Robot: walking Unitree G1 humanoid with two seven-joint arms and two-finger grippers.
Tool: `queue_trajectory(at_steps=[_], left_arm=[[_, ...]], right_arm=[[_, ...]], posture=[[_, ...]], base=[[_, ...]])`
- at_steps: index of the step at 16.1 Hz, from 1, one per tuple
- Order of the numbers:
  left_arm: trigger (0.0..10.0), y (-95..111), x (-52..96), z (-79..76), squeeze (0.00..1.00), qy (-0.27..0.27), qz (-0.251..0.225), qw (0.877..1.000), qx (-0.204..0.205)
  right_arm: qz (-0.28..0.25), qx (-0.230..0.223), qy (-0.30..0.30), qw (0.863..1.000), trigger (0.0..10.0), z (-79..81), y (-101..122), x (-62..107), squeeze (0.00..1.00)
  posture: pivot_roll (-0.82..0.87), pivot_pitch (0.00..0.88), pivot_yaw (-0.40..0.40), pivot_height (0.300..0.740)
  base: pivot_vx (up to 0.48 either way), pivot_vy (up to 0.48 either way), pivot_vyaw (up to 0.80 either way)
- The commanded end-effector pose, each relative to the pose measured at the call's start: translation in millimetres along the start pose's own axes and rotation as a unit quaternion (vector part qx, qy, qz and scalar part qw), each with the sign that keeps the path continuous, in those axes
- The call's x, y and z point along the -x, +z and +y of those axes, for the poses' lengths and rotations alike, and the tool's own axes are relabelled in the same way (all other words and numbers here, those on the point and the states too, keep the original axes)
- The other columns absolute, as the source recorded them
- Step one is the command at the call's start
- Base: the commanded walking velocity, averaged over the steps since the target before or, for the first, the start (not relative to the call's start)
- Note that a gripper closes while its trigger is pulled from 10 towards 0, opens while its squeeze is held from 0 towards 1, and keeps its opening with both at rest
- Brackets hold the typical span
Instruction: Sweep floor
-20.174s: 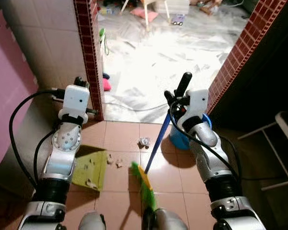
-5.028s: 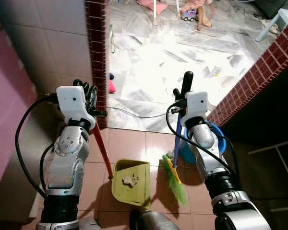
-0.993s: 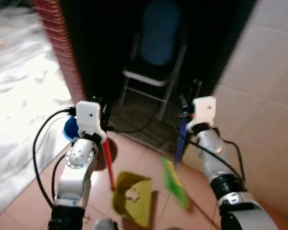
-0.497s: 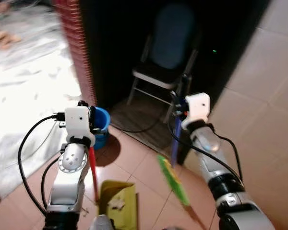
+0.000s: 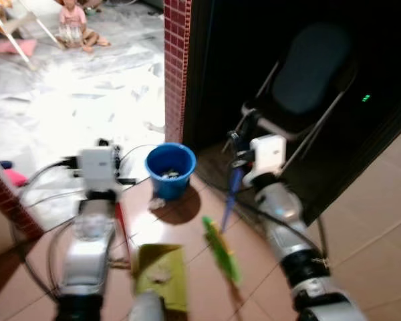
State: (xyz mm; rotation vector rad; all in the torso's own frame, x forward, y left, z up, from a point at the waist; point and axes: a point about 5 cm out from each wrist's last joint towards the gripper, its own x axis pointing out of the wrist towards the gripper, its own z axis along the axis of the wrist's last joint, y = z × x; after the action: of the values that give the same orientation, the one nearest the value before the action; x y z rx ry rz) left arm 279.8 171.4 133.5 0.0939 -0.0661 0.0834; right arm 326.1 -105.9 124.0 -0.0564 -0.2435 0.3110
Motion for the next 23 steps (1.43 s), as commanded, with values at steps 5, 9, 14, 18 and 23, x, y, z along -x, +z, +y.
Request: queue_trajectory(at_steps=[5, 9, 14, 18, 23], left_arm=[[10.0, 18, -1.9, -12.8, 0.0, -0.038, -0.039, 0.999, 0.001], [10.0, 16, -0.8, -15.2, 0.0, -0.052, -0.034, 0.998, -0.01], [10.0, 14, 1.1, -17.7, 0.0, -0.067, -0.026, 0.997, -0.008], [10.0, 13, 3.7, -18.9, 0.0, -0.081, -0.023, 0.996, -0.014], [10.0, 15, 4.5, -20.0, 0.0, -0.08, -0.022, 0.996, -0.018]], right_arm=[[-0.025, 0.02, -0.017, 0.999, 10.0, -11.4, 15, -5.0, 0.0], [-0.024, 0.017, -0.018, 0.999, 10.0, -9.5, 14, -4.7, 0.0], [-0.029, 0.013, -0.018, 0.999, 10.0, -7.5, 15, -3.1, 0.0], [-0.03, 0.01, -0.023, 0.999, 10.0, -6.3, 14, -2.6, 0.0], [-0.025, 0.013, -0.031, 0.999, 10.0, -7.7, 13, -0.8, 0.0]], posture=[[0.07, 0.0, -0.037, 0.74], [0.06, 0.0, -0.035, 0.74], [0.07, 0.0, -0.024, 0.74], [0.07, 0.0, -0.007, 0.74], [0.07, 0.0, -0.012, 0.74]], base=[[0.0, 0.0, 0.0], [0.0, 0.0, 0.0], [0.295, 0.0, 0.0], [0.315, 0.0, 0.0], [0.191, 0.0, 0.0]])
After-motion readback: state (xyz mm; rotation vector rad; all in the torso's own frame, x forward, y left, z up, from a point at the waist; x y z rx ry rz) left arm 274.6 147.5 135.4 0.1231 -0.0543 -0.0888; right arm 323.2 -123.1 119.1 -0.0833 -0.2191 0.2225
